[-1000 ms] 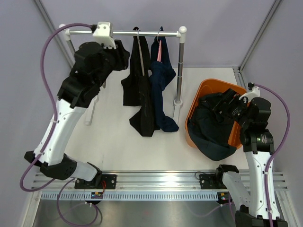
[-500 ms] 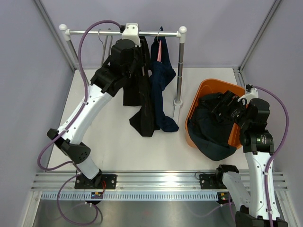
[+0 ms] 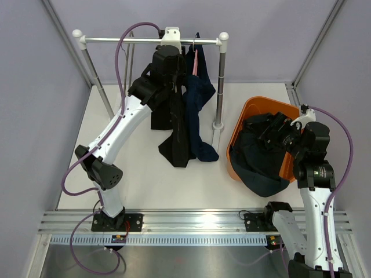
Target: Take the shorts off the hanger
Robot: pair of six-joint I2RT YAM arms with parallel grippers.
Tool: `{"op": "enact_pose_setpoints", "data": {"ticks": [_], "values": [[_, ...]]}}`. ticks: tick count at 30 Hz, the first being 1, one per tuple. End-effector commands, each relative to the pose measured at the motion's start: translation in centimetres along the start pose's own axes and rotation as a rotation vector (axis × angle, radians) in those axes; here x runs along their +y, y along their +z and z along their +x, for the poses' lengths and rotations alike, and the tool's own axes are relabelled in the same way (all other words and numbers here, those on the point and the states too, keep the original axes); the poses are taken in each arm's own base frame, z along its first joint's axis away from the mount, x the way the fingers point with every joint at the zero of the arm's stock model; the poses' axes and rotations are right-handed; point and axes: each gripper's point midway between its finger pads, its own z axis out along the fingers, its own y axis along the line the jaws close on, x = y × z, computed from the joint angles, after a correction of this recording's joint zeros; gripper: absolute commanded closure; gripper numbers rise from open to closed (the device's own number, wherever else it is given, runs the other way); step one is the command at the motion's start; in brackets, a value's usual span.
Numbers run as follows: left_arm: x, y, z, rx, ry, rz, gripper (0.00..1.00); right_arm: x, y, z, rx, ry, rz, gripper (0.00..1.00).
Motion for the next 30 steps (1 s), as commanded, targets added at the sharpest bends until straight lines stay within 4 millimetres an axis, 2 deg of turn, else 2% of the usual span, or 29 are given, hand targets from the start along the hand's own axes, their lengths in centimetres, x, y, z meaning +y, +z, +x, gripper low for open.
{"op": "enact_pose_setpoints", "data": {"ticks": [1, 5, 8, 11, 12, 13, 22, 24, 30], "values": [[0.3, 0.6, -2.0, -0.077, -0.031, -0.053, 0.53, 0.9, -0.2, 0.6, 0.019, -0.023, -0.048, 0.01], [0.4, 1.3, -1.5, -0.077, -0.025, -0.074, 0.57, 0.8, -0.2, 0.8, 0.023, -0.033, -0.050, 0.00], [0.6, 1.3, -1.7, -0.082, -0.017, -0.087, 0.66, 0.7, -0.1, 0.9, 0.024, -0.035, -0.044, 0.00], [0.9, 1.0, -2.2, -0.087, 0.002, -0.092, 0.86, 0.5, -0.1, 1.0, 0.024, -0.038, -0.039, 0.00], [1.0, 0.8, -2.2, -0.080, 0.014, -0.093, 0.98, 0.5, 0.0, 1.0, 0.024, -0.038, -0.039, 0.00], [1.2, 0.6, -2.5, -0.083, 0.018, -0.097, 1.00, 0.6, 0.0, 1.0, 0.024, -0.039, -0.040, 0.01], [3.2, -4.4, -7.6, -0.135, 0.066, -0.070, 1.00, 0.3, 0.0, 0.9, 0.019, -0.046, -0.023, 0.01], [3.7, -5.6, -7.8, -0.121, 0.081, -0.061, 1.00, 0.2, 0.0, 0.9, 0.017, -0.050, -0.021, 0.01], [4.2, -7.3, -6.4, -0.074, 0.117, -0.025, 1.00, 0.2, 0.1, 0.6, 0.012, -0.055, -0.011, 0.01]]}}
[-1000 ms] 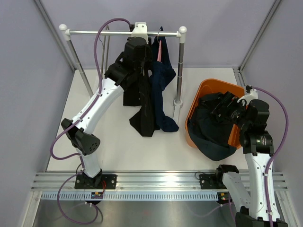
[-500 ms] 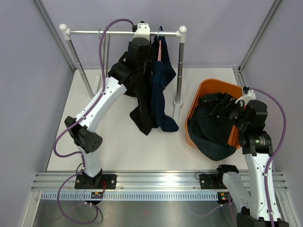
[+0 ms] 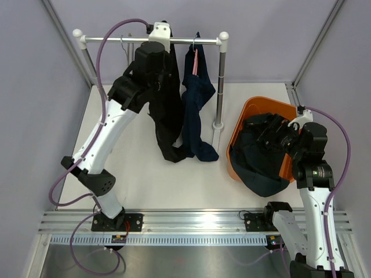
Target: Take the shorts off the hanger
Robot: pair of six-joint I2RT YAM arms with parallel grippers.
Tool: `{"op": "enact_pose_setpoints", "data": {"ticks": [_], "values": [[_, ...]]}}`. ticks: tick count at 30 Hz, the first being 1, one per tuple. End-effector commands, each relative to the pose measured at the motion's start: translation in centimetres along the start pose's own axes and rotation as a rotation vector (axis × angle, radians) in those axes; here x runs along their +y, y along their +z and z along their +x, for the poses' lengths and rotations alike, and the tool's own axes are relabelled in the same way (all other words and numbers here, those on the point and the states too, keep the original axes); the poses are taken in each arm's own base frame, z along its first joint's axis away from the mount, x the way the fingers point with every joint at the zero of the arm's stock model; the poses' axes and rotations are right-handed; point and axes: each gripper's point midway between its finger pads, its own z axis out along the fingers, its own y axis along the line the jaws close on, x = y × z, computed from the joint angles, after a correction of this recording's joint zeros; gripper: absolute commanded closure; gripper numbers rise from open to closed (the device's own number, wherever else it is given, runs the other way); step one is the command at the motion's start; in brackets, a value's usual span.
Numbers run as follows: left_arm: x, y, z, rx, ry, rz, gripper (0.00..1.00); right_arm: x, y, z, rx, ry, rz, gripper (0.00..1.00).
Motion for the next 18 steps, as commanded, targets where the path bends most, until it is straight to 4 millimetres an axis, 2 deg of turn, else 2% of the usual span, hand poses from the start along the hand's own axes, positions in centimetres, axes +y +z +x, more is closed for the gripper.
{"op": "enact_pose_setpoints", "data": {"ticks": [1, 7, 10, 11, 13, 14, 18], "values": [[1.5, -3.9, -4.0, -0.101, -0.039, 0.049, 1.00, 0.4, -0.1, -0.4, -0.010, -0.034, -0.008, 0.01], [1.4, -5.4, -1.9, -0.016, -0.012, 0.105, 1.00, 0.5, -0.2, -0.5, -0.012, -0.053, -0.005, 0.01], [1.7, -6.5, -0.4, 0.032, -0.021, 0.119, 1.00, 0.7, 0.3, 0.2, 0.020, -0.095, 0.006, 0.01], [2.1, -7.5, -0.2, 0.037, -0.023, 0.126, 1.00, 1.0, 0.4, 0.2, 0.029, -0.114, 0.007, 0.01], [2.4, -8.2, 2.4, 0.088, -0.001, 0.115, 1.00, 1.9, 0.7, 0.9, 0.059, -0.153, 0.005, 0.00], [2.4, -8.2, 2.4, 0.089, -0.001, 0.116, 1.00, 1.9, 0.7, 0.9, 0.063, -0.155, 0.007, 0.01], [3.8, -10.8, 5.6, 0.139, 0.007, 0.111, 1.00, 4.8, 0.8, 1.7, 0.096, -0.178, -0.059, 0.01]]}}
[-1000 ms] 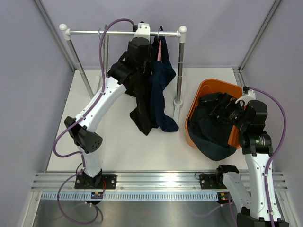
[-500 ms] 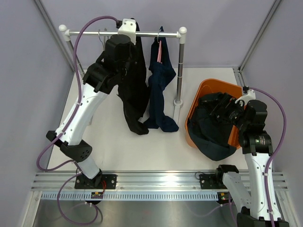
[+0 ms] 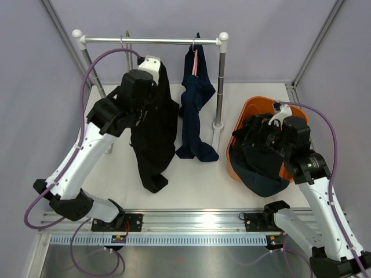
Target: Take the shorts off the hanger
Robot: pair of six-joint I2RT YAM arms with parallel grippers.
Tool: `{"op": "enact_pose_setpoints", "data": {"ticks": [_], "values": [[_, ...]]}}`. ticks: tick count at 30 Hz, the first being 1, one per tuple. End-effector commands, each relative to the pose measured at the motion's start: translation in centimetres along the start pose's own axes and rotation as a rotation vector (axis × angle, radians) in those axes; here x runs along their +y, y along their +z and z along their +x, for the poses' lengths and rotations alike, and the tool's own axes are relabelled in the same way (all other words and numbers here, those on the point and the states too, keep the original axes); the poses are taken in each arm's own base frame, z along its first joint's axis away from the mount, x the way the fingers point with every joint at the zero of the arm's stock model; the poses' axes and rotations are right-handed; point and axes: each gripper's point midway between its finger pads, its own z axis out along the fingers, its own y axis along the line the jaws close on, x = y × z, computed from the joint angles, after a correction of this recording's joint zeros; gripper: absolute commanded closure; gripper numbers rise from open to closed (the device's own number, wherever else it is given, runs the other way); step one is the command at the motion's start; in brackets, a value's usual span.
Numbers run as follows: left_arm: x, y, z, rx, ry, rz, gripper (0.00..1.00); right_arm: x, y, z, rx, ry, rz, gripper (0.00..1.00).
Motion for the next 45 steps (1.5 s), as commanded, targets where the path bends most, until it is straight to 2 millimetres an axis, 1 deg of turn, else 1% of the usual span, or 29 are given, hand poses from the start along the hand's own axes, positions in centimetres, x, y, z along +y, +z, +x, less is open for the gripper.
{"op": "enact_pose_setpoints", "data": {"ticks": [1, 2, 3, 4, 5, 6, 8, 9, 10, 11, 12, 13, 15, 17, 18, 20, 23, 24, 28, 29, 30, 31, 32, 33, 35, 36, 41, 42, 45], "values": [[1.2, -3.7, 0.1, -0.067, -0.065, 0.020, 1.00, 2.7, -0.7, -1.8, -0.047, -0.058, -0.032, 0.01], [1.2, -4.5, 1.5, -0.055, -0.066, 0.034, 1.00, 3.6, -0.7, -1.4, -0.034, -0.071, -0.049, 0.01], [1.0, -4.5, 1.6, -0.054, -0.062, 0.041, 1.00, 3.5, -0.6, -1.7, -0.043, -0.071, -0.035, 0.00], [1.1, -5.3, 3.0, -0.040, -0.061, 0.053, 1.00, 4.6, -0.4, -1.1, -0.020, -0.082, -0.061, 0.01], [1.1, -5.7, 3.7, -0.031, -0.061, 0.058, 1.00, 4.9, -0.2, -1.1, -0.019, -0.088, -0.054, 0.00], [1.4, -6.4, 5.0, -0.012, -0.056, 0.062, 1.00, 6.1, 0.1, -0.4, 0.005, -0.096, -0.082, 0.01], [1.3, -7.1, 6.1, 0.007, -0.044, 0.083, 1.00, 7.2, 0.5, 0.0, 0.014, -0.103, -0.092, 0.01], [1.4, -7.5, 7.0, 0.028, -0.034, 0.090, 1.00, 8.3, 0.3, -0.1, 0.016, -0.108, -0.116, 0.00], [1.6, -8.1, 7.7, 0.032, -0.028, 0.099, 1.00, 9.7, 0.8, 1.0, 0.048, -0.133, -0.138, 0.01], [1.6, -8.4, 8.1, 0.037, -0.028, 0.108, 1.00, 10.3, 1.0, 1.1, 0.041, -0.144, -0.127, 0.00], [1.8, -8.7, 8.8, 0.050, -0.024, 0.111, 1.00, 11.7, 1.5, 1.0, 0.047, -0.157, -0.135, 0.01], [2.1, -9.3, 9.4, 0.047, -0.027, 0.117, 1.00, 13.4, 1.3, 1.7, 0.053, -0.183, -0.156, 0.00], [2.0, -9.9, 10.2, 0.052, -0.036, 0.150, 1.00, 16.0, 2.5, 2.0, 0.072, -0.210, -0.170, 0.01], [1.8, -10.8, 10.9, 0.059, -0.049, 0.188, 1.00, 18.5, 2.6, 2.9, 0.087, -0.240, -0.191, 0.01], [1.9, -11.1, 11.4, 0.070, -0.048, 0.195, 1.00, 20.0, 3.5, 3.0, 0.094, -0.248, -0.195, 0.02], [2.0, -11.9, 12.1, 0.072, -0.056, 0.223, 1.00, 21.7, 4.0, 3.5, 0.101, -0.259, -0.204, 0.03], [2.0, -12.9, 12.9, 0.069, -0.066, 0.262, 1.00, 23.6, 6.0, 3.7, 0.109, -0.257, -0.198, 0.05], [2.0, -13.1, 13.3, 0.075, -0.066, 0.267, 1.00, 24.4, 7.1, 3.8, 0.113, -0.254, -0.195, 0.06], [2.4, -13.5, 14.2, 0.084, -0.065, 0.269, 1.00, 27.2, 9.0, 4.4, 0.131, -0.249, -0.220, 0.11], [2.5, -13.6, 14.2, 0.082, -0.066, 0.269, 1.00, 28.1, 9.1, 3.8, 0.121, -0.239, -0.234, 0.12], [2.5, -13.7, 14.4, 0.083, -0.067, 0.270, 1.00, 28.1, 10.3, 5.1, 0.148, -0.256, -0.211, 0.12], [2.5, -13.8, 14.5, 0.082, -0.068, 0.271, 1.00, 28.3, 10.7, 5.3, 0.154, -0.256, -0.208, 0.14], [2.5, -13.8, 14.5, 0.079, -0.069, 0.274, 1.00, 28.9, 11.0, 4.9, 0.145, -0.251, -0.214, 0.15], [2.5, -13.8, 14.6, 0.078, -0.070, 0.276, 1.00, 28.8, 12.1, 6.0, 0.164, -0.260, -0.196, 0.16], [2.5, -13.8, 14.8, 0.080, -0.069, 0.277, 1.00, 29.3, 12.8, 6.0, 0.161, -0.255, -0.195, 0.18], [2.5, -13.8, 14.9, 0.081, -0.068, 0.277, 1.00, 29.1, 13.7, 6.8, 0.178, -0.264, -0.178, 0.18], [2.8, -14.0, 15.1, 0.078, -0.070, 0.275, 1.00, 28.6, 15.2, 7.9, 0.196, -0.285, -0.133, 0.25], [2.9, -14.1, 15.2, 0.076, -0.070, 0.273, 1.00, 28.5, 15.2, 8.0, 0.197, -0.285, -0.132, 0.30], [3.1, -14.2, 15.4, 0.077, -0.070, 0.267, 1.00, 27.8, 15.6, 8.5, 0.199, -0.289, -0.113, 0.35]]}}
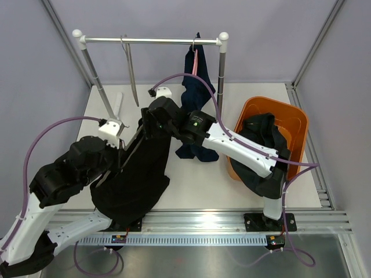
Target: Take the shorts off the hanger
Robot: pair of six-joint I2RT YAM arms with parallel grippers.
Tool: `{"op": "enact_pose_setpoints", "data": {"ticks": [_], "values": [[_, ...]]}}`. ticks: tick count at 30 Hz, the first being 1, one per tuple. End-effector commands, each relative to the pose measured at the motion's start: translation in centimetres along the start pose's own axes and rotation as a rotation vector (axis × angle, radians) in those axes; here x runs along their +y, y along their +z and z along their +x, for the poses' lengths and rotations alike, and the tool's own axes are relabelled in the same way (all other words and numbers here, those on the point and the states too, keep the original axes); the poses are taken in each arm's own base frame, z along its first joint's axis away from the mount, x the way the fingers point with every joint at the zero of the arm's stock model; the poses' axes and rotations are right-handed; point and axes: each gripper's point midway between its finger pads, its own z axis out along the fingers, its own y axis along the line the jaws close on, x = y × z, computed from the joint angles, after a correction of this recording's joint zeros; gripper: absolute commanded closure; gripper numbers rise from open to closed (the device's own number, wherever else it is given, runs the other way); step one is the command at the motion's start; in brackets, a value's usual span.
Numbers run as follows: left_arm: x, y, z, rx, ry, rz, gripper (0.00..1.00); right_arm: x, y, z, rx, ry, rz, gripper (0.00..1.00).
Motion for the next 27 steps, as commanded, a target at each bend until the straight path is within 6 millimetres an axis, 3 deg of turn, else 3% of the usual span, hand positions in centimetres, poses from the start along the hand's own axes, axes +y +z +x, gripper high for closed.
{"op": "enact_pose_setpoints", "data": {"ticks": [1, 19, 23, 27], "values": [[-0.4, -0.5, -1.0, -0.058, -0.022, 0.030, 1.00, 0.2, -0.8, -1.2, -0.050, 0.017, 0.012, 0.36], [-0.6, -0.6, -0.7, -0.053, -0.027, 0.044, 1.00, -0.4, 2.1, -0.6, -0.031, 0.004, 0.051, 0.39], [-0.5, -0.8, -0.6, -0.056, -0.028, 0.044, 1.00, -1.1, 2.1, -1.2, -0.044, 0.012, 0.063, 0.60], [-0.5, -1.0, -0.5, -0.053, -0.027, 0.047, 1.00, -2.6, 2.2, -2.3, -0.066, 0.012, 0.116, 0.89]]}}
